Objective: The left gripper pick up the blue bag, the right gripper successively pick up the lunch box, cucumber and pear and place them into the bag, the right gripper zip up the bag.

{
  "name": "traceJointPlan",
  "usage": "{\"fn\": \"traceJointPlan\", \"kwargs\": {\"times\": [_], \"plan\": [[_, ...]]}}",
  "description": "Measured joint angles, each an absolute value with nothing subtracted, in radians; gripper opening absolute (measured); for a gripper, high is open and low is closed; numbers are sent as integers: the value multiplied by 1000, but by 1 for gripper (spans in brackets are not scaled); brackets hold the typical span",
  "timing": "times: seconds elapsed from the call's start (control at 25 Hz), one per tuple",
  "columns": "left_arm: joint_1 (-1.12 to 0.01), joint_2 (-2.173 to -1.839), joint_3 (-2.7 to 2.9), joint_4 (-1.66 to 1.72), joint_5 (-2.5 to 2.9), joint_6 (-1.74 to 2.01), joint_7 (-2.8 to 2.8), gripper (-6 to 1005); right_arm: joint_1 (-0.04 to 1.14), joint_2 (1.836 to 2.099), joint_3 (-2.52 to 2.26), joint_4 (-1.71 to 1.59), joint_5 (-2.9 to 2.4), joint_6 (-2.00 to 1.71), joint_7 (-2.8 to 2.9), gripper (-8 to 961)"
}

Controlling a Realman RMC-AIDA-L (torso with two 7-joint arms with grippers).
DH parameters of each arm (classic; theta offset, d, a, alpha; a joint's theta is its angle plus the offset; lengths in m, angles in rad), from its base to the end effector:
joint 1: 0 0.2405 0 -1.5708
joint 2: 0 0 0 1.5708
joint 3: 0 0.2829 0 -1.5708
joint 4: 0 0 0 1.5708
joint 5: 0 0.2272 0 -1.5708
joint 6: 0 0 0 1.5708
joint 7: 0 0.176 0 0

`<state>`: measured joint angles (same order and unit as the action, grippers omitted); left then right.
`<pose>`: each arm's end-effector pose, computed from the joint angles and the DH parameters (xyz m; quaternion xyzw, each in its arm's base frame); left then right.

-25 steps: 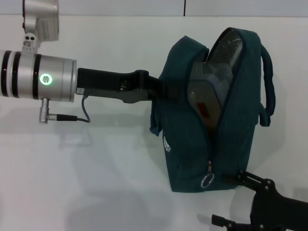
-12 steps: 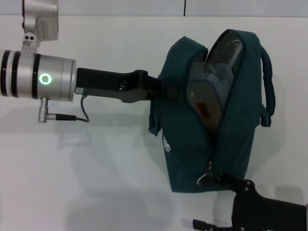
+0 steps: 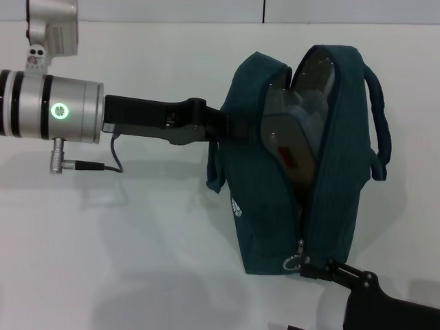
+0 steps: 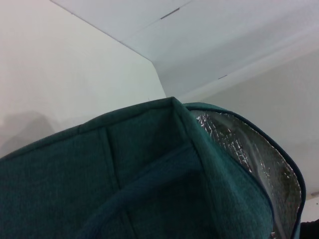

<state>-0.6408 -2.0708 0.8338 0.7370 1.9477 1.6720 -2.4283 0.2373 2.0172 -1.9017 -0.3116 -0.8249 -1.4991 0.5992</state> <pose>-0.2097 0.3788 -0.0412 0.7923 0.5602 0.2274 0.0817 0.3078 0.2132 -0.1292 -0.9335 0.0929 0.3297 0.1061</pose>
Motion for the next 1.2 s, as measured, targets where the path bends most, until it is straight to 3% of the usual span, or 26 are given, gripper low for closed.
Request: {"fn": "traceJointPlan", "kwargs": {"times": [1.2], "plan": [[-636, -2073, 836, 733, 1945, 1677, -2416, 44, 252, 2020, -1913, -287, -747, -1494, 569, 870]]}}
